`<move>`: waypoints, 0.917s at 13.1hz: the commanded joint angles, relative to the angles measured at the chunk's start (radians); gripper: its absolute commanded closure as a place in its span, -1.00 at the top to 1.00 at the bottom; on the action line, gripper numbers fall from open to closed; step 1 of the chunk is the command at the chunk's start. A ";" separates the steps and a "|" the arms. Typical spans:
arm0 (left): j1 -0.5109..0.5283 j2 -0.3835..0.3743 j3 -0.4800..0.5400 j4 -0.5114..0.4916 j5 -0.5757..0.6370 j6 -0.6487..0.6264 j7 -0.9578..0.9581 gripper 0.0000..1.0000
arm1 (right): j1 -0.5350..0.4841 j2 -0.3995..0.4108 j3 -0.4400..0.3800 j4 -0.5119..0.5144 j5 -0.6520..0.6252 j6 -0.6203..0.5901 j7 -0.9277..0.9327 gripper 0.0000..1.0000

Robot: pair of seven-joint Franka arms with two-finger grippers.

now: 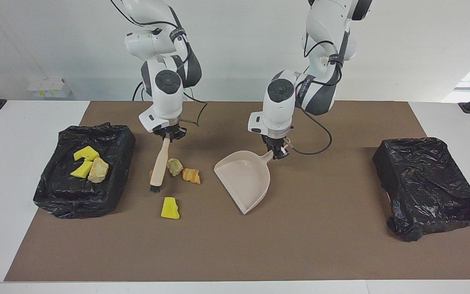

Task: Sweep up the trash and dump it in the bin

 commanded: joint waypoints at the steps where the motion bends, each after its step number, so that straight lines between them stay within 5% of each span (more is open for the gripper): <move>1: -0.023 -0.050 0.006 -0.047 0.008 -0.015 0.006 -1.00 | -0.082 0.014 0.014 0.000 -0.028 0.046 -0.125 -1.00; 9: -0.058 -0.096 0.006 -0.120 0.010 0.013 0.009 -1.00 | -0.077 0.065 0.022 -0.037 -0.008 0.129 -0.127 -1.00; 12: -0.058 -0.097 0.006 -0.128 0.010 0.016 0.004 -1.00 | 0.030 0.075 0.022 0.006 0.096 0.104 -0.127 -1.00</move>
